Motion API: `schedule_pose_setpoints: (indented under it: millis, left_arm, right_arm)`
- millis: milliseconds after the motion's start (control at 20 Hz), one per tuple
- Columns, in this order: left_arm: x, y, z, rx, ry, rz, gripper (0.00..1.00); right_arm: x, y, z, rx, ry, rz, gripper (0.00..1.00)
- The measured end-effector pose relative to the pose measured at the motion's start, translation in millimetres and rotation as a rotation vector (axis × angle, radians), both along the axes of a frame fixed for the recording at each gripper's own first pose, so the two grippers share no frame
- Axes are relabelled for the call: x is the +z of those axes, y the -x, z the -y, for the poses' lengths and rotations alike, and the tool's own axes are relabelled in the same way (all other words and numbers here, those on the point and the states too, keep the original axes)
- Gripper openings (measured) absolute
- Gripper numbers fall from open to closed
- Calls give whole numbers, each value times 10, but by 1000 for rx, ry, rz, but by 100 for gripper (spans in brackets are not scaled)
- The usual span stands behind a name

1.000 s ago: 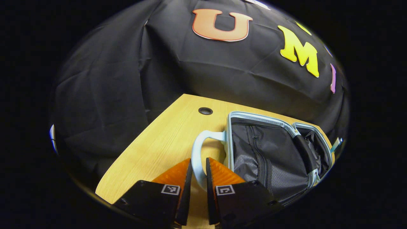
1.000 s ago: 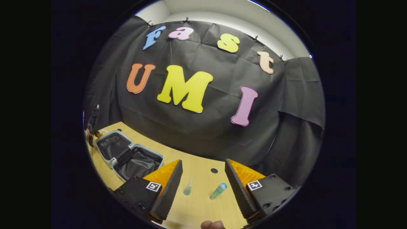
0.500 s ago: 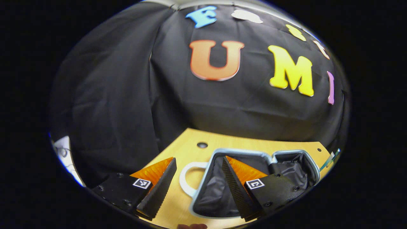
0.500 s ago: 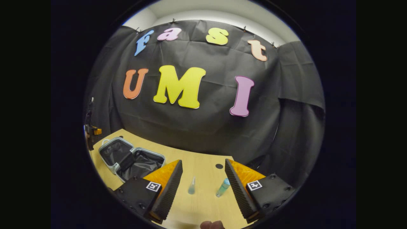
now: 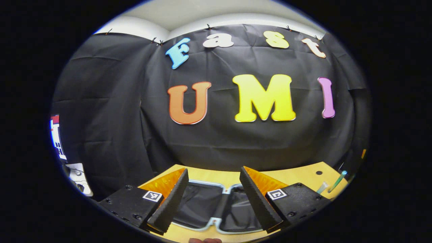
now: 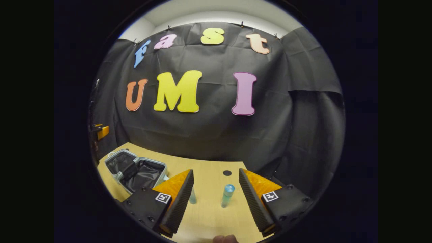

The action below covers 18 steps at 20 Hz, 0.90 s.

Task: First open the suitcase, pack the skin care products into it, and then close the suitcase.

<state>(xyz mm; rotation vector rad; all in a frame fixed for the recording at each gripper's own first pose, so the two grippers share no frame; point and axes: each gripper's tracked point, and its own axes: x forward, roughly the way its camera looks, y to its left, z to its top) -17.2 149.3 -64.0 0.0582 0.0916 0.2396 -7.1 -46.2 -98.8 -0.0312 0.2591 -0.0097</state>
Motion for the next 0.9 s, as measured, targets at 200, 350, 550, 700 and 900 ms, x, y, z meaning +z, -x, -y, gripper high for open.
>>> schedule_pose_setpoints:
  millis: [200,350,550,700,900]
  left_arm:
    - [-106,-52,975,-115,8,-5,97]
    - [-419,-51,1713,-221,18,-62,97]
    - [-963,32,2501,-333,33,-162,97]
    - [-1362,2,2969,-423,-10,-231,97]
    - [-2044,-165,3238,-462,-47,-348,96]
  right_arm:
    - [-131,6,353,0,-18,-16,79]
    - [-282,37,642,-8,-8,-51,78]
    - [-438,68,909,-4,1,-88,80]
    - [-470,99,1092,-8,18,-93,80]
    - [-476,121,1305,-25,21,-101,80]
